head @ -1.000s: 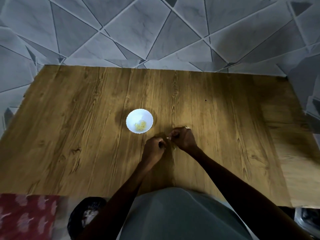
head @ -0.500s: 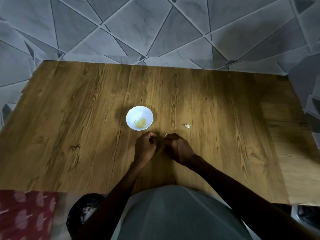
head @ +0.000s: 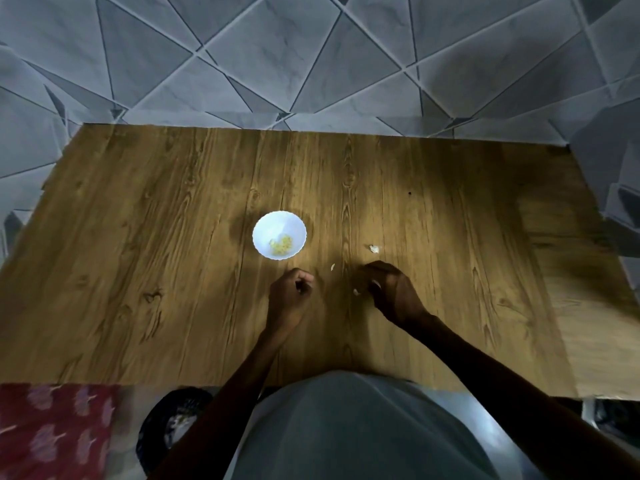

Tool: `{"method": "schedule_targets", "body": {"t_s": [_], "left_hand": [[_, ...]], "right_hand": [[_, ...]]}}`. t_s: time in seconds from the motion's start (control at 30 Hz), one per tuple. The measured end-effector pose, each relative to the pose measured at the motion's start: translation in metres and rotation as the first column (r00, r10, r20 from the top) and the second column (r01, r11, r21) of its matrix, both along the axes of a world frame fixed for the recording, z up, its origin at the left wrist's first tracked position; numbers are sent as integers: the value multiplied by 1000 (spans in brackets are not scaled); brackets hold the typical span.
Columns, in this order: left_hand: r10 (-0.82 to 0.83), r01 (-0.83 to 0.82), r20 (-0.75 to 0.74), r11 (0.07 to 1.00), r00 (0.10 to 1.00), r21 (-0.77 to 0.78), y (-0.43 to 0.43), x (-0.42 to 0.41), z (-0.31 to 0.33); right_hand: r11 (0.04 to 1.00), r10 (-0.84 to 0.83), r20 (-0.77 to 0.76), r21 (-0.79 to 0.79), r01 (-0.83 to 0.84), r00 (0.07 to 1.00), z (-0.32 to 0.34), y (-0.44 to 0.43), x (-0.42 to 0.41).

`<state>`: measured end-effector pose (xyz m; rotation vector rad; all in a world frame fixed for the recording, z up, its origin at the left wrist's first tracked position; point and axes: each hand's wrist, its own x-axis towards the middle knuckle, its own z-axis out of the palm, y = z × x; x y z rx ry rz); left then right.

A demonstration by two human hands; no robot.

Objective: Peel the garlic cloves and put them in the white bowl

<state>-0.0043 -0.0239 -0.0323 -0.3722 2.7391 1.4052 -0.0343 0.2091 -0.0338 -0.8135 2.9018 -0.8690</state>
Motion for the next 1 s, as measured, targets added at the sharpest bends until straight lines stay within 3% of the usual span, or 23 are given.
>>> {"method": "schedule_targets", "body": {"t_s": [0.17,0.33,0.43,0.5,0.57,0.67,0.73,0.83,1.0], "left_hand": [[-22,22,-7,1000,1000,22,4,-4,-3],[-64,63,21,996,998,62,5,-5,-2],[-34,12,93,973,995,229,9,-5,5],[57,-179,248,846,967,502,15,-6,8],[65,-365,413,607,908,706,25,-8,12],[54,-596,600,214,798,774,36,-13,15],[-6,-678,678,29,735,735,39,-13,16],[-78,-686,682,-117,727,718,44,-15,12],[-79,-659,654,-117,752,743,48,-21,16]], "right_hand": [[980,91,-40,180,-82,995,-1,-13,15],[978,167,5,129,-166,986,-10,-3,11],[972,192,-70,148,-180,979,-20,-1,0],[995,76,-39,72,-73,996,-16,-12,1],[987,-117,126,-92,129,985,-2,-29,5],[855,-165,361,-412,316,918,28,-57,13],[907,-121,307,-352,230,944,46,-69,21],[1000,-17,159,10,15,987,54,-71,27],[984,-85,148,-146,107,985,55,-57,24]]}}
